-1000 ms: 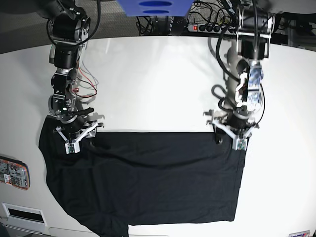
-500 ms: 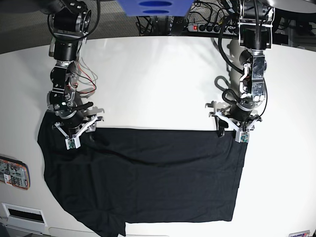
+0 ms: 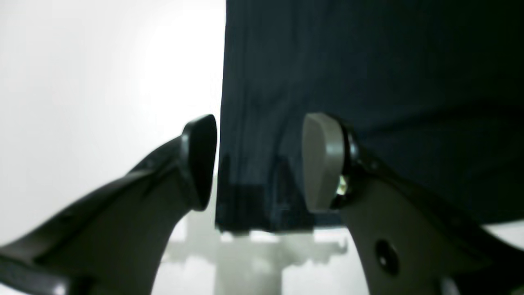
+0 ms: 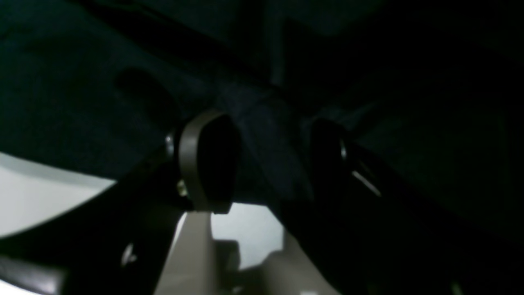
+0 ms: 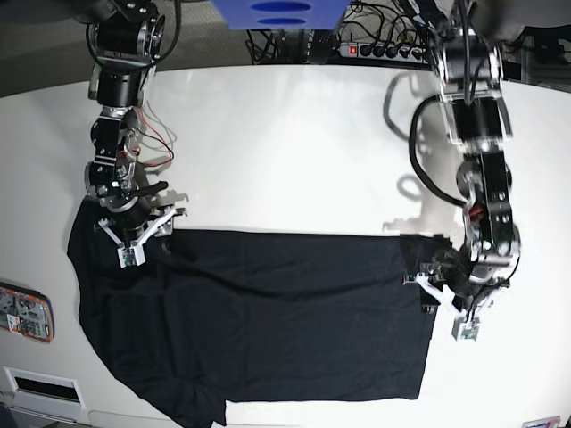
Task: Fold the T-shirt properly
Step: 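Pull the shirt edge toward the robot with both grippers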
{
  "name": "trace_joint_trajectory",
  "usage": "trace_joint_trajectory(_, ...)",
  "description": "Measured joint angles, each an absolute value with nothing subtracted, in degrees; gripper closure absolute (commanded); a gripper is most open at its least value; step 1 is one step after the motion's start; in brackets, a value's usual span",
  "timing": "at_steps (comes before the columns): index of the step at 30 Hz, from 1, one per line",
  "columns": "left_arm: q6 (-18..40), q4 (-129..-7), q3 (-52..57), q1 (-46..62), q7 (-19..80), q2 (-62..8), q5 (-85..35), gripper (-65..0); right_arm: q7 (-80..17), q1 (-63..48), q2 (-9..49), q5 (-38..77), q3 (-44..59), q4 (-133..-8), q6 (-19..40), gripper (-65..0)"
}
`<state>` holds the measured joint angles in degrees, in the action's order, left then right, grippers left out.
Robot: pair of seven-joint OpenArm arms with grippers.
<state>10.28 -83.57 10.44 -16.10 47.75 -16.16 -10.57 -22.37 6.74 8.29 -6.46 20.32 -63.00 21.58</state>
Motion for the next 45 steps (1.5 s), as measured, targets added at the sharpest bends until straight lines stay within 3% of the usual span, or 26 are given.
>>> trace_joint_trajectory(4, 9.76, -69.30, 5.39, -19.84, 50.63, -16.84, -6.46, -31.5, -22.35, 6.74, 8.25, -6.46, 20.29, -62.98, 21.61, -32.6)
trace_joint_trajectory(9, 10.26, -55.53, 0.64, -26.57, 49.08, -15.70, -5.98, -23.0, -22.87, 6.70, 8.25, -6.46, 20.27, -63.29, 21.61, -32.6)
trace_joint_trajectory(27, 10.33, -52.34, 0.93, -23.05, 42.61, -17.80, -8.60, -21.9, -25.67, 6.96, 8.27, -6.22, 20.14, -63.66, 21.58, -32.6)
trace_joint_trajectory(32, 10.28, -52.47, 0.93, -22.81, 42.39, -17.80, -8.64, -21.9, -20.51, 2.96, 8.51, -5.56, 20.01, -64.60, 21.47, -32.6)
trace_joint_trajectory(45, 9.80, -56.16, 1.02, -19.73, 42.19, -17.80, -8.80, -21.8, -21.21, 1.87, 8.60, -4.73, 20.05, -65.17, 21.61, -32.8)
